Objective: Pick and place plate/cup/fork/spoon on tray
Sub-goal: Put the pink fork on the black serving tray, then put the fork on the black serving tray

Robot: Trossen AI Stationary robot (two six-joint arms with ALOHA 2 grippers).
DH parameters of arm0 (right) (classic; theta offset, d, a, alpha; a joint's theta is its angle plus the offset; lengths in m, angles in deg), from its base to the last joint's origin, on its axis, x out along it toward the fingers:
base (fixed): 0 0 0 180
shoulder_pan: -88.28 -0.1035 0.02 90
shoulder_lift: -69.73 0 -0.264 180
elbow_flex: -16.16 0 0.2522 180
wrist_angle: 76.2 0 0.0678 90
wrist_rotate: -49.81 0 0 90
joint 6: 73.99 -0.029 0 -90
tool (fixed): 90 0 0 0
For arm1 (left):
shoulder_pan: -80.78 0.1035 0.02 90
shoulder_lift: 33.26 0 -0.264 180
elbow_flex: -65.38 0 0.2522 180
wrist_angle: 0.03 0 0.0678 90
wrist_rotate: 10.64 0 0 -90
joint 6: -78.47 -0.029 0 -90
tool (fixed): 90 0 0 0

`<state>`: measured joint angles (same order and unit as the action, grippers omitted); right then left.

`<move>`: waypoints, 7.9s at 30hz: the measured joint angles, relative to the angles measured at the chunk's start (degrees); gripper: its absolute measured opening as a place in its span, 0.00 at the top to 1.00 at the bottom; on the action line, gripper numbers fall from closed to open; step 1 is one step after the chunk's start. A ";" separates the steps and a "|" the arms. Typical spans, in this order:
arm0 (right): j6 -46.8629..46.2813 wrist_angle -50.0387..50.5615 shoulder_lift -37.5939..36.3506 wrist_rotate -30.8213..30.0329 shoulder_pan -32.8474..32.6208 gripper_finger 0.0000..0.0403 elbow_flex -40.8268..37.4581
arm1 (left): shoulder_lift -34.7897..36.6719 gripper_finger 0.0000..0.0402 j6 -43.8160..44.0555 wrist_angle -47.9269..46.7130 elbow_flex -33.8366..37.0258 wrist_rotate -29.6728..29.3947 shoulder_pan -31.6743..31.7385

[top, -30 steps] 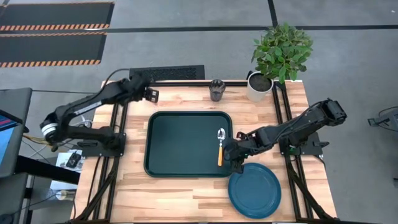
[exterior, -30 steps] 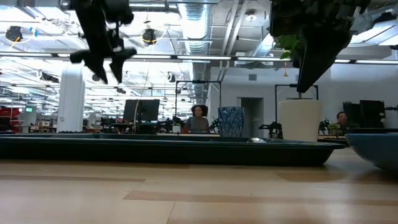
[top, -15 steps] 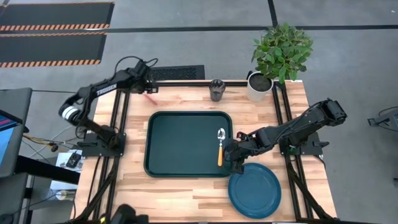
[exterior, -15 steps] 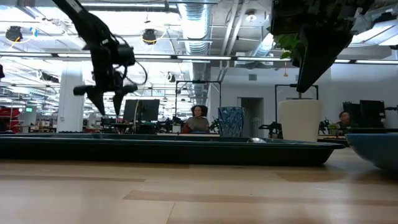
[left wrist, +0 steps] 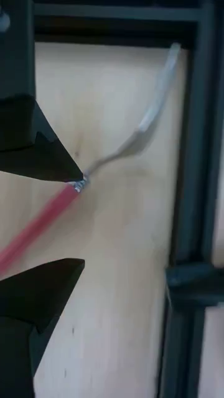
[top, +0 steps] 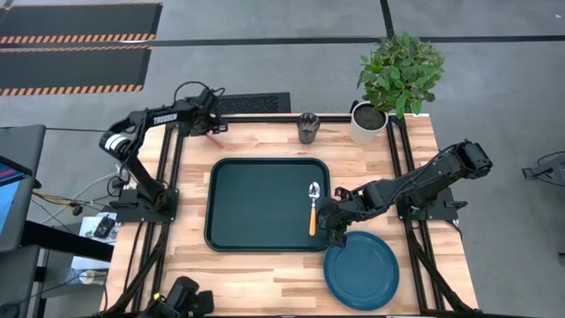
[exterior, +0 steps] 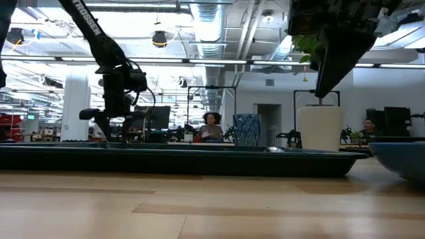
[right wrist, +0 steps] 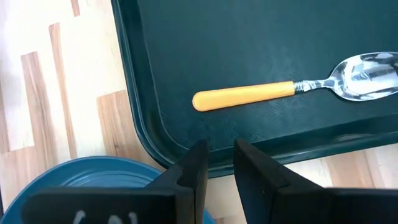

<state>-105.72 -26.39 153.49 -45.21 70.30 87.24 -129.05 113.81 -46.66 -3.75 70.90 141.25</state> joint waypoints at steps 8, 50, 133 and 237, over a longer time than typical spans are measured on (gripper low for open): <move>0.28 -2.27 0.00 -0.08 -0.98 0.75 0.00 | -0.04 0.68 1.69 0.79 -0.03 0.39 0.68; 2.23 -5.37 0.02 -1.59 -3.06 0.75 0.02 | -2.28 0.48 9.76 -1.93 -0.04 -4.84 -2.51; 3.71 -10.03 0.02 -5.58 -4.02 0.75 0.02 | -1.65 0.50 4.19 1.87 0.20 -3.67 -10.62; -4.40 -12.01 0.02 -7.07 -3.81 0.75 0.02 | 16.58 0.95 45.25 -7.70 0.96 -24.56 -67.26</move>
<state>-110.11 -38.41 153.52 -52.29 66.49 87.26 -112.47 159.06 -54.36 -2.79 46.35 74.00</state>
